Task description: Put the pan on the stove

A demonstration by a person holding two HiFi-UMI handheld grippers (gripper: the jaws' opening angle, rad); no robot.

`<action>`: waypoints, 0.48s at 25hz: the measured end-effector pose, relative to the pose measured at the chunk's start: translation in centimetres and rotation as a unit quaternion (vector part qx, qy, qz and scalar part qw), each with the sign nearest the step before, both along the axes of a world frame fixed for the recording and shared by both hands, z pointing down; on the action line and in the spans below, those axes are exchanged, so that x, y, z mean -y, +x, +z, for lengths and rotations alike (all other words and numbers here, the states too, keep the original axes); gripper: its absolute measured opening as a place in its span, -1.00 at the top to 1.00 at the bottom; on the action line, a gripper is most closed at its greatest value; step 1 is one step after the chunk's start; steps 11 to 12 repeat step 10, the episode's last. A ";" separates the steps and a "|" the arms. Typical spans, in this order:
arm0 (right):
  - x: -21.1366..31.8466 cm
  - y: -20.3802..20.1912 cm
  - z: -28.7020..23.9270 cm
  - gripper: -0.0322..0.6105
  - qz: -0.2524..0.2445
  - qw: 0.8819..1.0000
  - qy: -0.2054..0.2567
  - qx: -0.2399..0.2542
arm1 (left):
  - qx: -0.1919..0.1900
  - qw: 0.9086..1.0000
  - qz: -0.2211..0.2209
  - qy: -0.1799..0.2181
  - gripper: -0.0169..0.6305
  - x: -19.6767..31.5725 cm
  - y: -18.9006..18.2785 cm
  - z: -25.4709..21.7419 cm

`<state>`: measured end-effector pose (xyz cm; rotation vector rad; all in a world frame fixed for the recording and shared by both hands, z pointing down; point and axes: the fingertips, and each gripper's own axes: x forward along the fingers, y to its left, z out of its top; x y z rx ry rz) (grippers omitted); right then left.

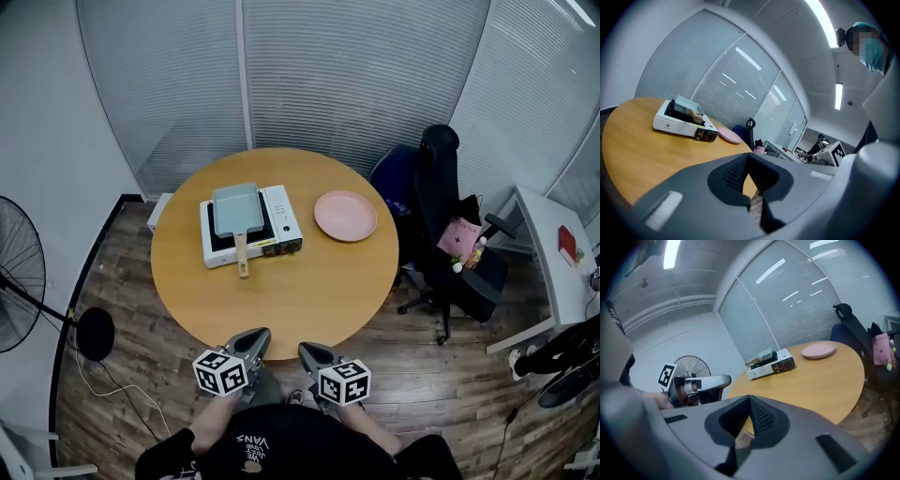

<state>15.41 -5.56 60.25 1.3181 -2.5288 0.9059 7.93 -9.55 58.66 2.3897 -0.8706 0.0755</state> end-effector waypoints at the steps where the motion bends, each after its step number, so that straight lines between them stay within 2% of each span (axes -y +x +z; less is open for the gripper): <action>1: 0.1 0.0 -0.1 0.87 -0.001 1.000 0.002 0.000 | 0.001 1.000 0.000 0.000 0.92 0.0 0.0 0.0; 12: 1.1 0.6 -0.3 0.87 -0.002 1.000 0.003 0.001 | 0.004 1.000 0.002 -0.003 0.92 0.9 0.7 0.0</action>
